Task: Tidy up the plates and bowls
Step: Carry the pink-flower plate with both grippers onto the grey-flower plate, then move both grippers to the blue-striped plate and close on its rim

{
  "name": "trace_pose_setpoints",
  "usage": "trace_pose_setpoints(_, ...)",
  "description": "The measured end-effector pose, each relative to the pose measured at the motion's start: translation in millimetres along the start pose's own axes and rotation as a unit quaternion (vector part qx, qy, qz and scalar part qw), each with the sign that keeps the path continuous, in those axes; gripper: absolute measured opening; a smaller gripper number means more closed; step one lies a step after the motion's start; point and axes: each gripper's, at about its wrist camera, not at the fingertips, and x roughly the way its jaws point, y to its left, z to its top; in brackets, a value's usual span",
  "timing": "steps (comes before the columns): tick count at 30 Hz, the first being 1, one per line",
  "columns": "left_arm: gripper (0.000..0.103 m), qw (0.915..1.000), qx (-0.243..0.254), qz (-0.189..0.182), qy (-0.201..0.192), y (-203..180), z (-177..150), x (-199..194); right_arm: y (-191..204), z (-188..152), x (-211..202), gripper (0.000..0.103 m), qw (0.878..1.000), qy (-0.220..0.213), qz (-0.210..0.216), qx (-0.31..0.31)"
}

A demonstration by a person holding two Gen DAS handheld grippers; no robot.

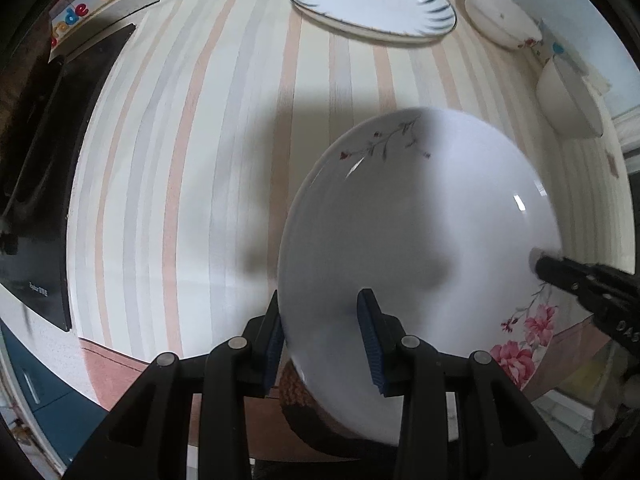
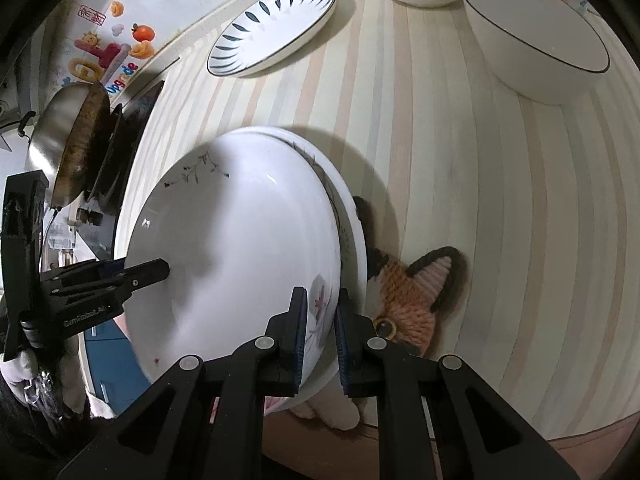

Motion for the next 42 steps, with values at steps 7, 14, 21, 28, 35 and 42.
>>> trace_pose_setpoints(7,0.033,0.9999,0.005,0.006,0.008,-9.3,1.9,9.4,3.4,8.3,-0.7,0.015,1.000,0.003,-0.013,0.002)
trace_pose_setpoints(14,0.032,0.9997,0.016,0.004,0.015,-13.3,2.7,12.4,0.0,10.1,-5.4,0.016,0.999,0.026,-0.011,0.028)
trace_pose_setpoints(21,0.032,0.9999,0.008,-0.009,0.001,-2.5,19.1,-18.0,-5.3,12.2,-16.2,0.017,0.998,0.044,-0.011,0.047)
trace_pose_setpoints(28,0.036,0.9974,-0.012,-0.033,-0.063,14.6,93.6,-69.2,-1.7,62.6,-57.6,0.026,0.997,-0.022,0.001,0.076)
trace_pose_setpoints(35,0.036,0.9960,-0.042,-0.034,-0.071,46.4,211.1,-35.3,5.3,164.9,-33.2,0.036,0.991,-0.086,-0.006,0.100)
trace_pose_setpoints(42,0.036,0.9987,-0.027,-0.032,-0.029,51.5,277.8,20.4,-1.7,228.6,25.1,0.036,0.990,-0.068,-0.024,0.124)
